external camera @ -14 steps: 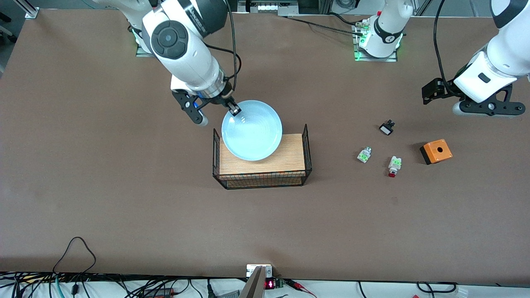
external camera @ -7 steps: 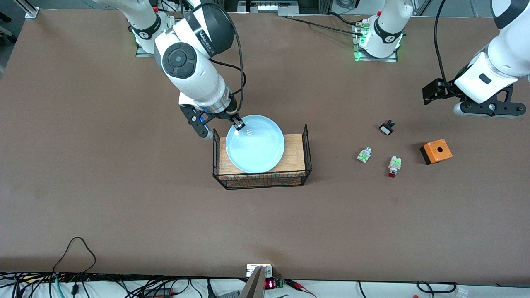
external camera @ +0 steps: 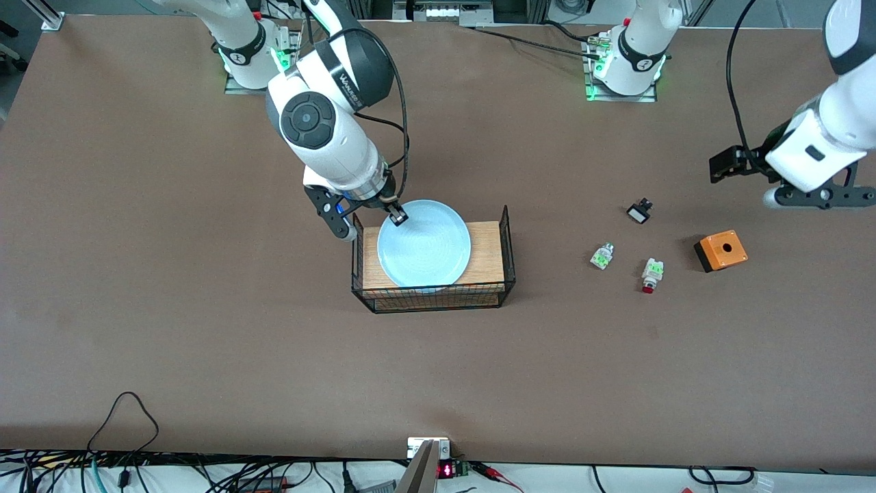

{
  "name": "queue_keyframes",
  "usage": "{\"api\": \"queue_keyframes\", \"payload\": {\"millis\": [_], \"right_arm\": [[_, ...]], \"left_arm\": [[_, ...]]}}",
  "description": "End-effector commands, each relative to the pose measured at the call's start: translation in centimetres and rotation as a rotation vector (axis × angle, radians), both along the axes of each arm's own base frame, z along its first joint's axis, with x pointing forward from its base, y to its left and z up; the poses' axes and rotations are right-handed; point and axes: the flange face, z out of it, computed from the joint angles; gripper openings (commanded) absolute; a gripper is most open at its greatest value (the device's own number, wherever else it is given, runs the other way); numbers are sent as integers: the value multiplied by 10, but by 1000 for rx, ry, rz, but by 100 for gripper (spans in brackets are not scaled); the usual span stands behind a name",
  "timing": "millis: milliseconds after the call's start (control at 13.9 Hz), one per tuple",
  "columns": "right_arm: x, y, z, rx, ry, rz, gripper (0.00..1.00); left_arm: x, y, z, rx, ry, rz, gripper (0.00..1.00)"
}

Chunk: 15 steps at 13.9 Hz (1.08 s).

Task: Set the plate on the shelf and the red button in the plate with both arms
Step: 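Lift the plate with the right gripper and carry it over the wooden box, then release the plate with the right gripper while the left gripper grasps the button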

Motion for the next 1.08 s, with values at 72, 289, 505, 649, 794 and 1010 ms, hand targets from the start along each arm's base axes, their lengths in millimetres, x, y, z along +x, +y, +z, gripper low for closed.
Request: {"api": "queue_keyframes", "payload": {"millis": [72, 289, 505, 649, 794, 1010], "right_arm": [[12, -1, -1, 13, -21, -13, 16], [16, -7, 3, 30, -19, -32, 100], [27, -19, 18, 42, -41, -66, 100], [28, -21, 37, 55, -59, -68, 100], [25, -21, 73, 75, -101, -60, 100], [22, -42, 119, 31, -115, -14, 100]], "left_arm": [[35, 13, -82, -11, 112, -7, 100], [60, 9, -157, -33, 132, -138, 100], [78, 10, -217, -3, 66, -201, 100], [80, 12, -248, -13, 44, -244, 100], [77, 24, -284, -23, -9, -343, 100], [69, 30, -328, -48, -8, -405, 100]]}}
